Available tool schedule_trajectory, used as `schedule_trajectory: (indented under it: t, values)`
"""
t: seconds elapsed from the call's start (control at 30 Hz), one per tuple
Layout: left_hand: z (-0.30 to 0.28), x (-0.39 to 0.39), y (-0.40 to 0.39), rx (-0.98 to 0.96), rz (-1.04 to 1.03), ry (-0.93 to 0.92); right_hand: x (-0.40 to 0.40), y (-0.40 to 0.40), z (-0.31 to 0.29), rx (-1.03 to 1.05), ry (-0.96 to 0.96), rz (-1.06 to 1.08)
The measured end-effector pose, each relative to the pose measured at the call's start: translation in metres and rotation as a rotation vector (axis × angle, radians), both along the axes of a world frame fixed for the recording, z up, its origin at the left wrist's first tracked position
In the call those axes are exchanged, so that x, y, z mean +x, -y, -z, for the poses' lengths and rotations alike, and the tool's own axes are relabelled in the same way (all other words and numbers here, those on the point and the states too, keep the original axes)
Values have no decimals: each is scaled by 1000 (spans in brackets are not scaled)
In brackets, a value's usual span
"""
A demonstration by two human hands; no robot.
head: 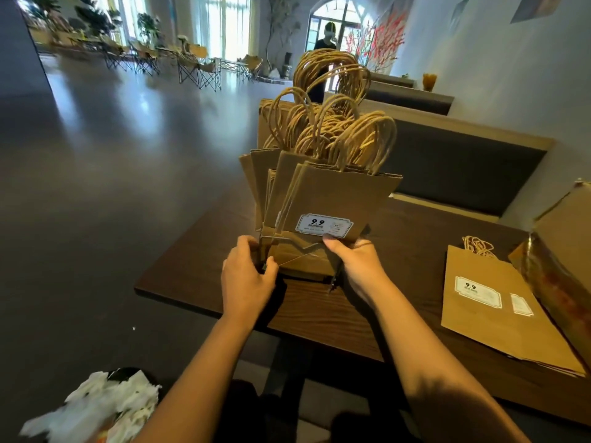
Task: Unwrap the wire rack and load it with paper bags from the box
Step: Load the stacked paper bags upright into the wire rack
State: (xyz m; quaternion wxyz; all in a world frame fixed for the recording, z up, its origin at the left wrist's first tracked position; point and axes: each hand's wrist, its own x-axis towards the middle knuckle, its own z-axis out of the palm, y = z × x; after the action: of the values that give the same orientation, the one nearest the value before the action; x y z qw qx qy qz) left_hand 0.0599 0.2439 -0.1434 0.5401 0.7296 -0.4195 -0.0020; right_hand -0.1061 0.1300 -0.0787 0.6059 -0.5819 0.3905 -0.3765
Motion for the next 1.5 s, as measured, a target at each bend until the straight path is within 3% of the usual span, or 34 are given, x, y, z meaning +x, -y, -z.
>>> schedule_trajectory:
  t: [0.13,0.23,0.53,0.73,0.87,1.0,1.13,1.3,1.5]
  values:
    - [11,0,-2,38,-1,137,7,-12,23,-69,-124,87]
    - [15,0,-4,33,21,72,11,-27,32,-177,-190,131]
    - [-19,-9,-5,-143,86,-19,5,-23,14,-548,-105,363]
    - [-20,-13,7,-64,96,-4,9,-19,13,-812,-378,355]
    - [-20,-13,11,-31,63,12,5,-21,12,-816,-476,354]
    - [-25,-13,13,-5,22,63,-6,-23,6,-533,-192,515]
    - [-32,-10,16,-7,23,96,-13,-16,-6,-244,-157,263]
    - [-23,-9,12,73,20,16,-15,-7,-7,-301,-284,162]
    - [-11,-10,9,187,1,7,-14,-2,17,-197,-307,81]
